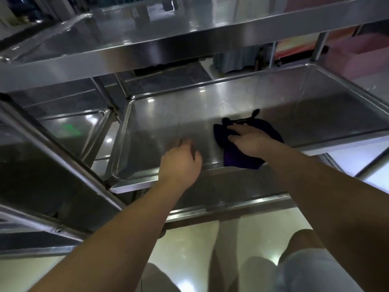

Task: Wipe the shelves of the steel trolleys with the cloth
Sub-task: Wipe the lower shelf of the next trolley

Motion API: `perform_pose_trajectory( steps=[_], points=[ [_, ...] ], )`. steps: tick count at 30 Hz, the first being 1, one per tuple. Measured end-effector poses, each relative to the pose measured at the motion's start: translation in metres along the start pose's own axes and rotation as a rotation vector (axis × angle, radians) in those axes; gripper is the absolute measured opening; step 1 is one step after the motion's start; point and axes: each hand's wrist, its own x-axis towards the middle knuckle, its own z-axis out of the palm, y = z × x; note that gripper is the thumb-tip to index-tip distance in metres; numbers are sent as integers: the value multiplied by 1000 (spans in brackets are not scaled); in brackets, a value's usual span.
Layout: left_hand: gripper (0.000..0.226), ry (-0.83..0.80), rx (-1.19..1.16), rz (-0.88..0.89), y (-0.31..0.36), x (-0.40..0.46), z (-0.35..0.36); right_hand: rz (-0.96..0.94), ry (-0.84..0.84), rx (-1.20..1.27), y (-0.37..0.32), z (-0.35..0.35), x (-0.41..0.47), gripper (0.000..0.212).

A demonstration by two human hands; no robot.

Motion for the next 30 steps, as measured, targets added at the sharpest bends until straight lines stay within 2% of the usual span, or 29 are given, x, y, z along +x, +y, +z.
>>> perform_pose_trajectory(
  steps=[2,6,10,13,18,26,30],
  points=[
    [35,-18,18,-10,7,10,11,-7,-2,-14,-4,-5,3,55],
    [38,-47,30,-8,18,34,25,-114,68,-295,-8,-2,3,61],
    [44,-98,39,-46,28,52,35,-123,6,-300,6,11,3,60],
    [44,-118,136,-28,30,51,45,-119,19,-317,7,14,6,61],
    [39,-88,122,-41,26,51,47,-134,4,-326,11,11,2,62],
    [42,-129,195,-24,23,52,52,36,60,-372,117,-55,-13,63],
    [44,-79,96,-84,22,54,56,198,118,-431,194,-97,-17,64]
  ],
)
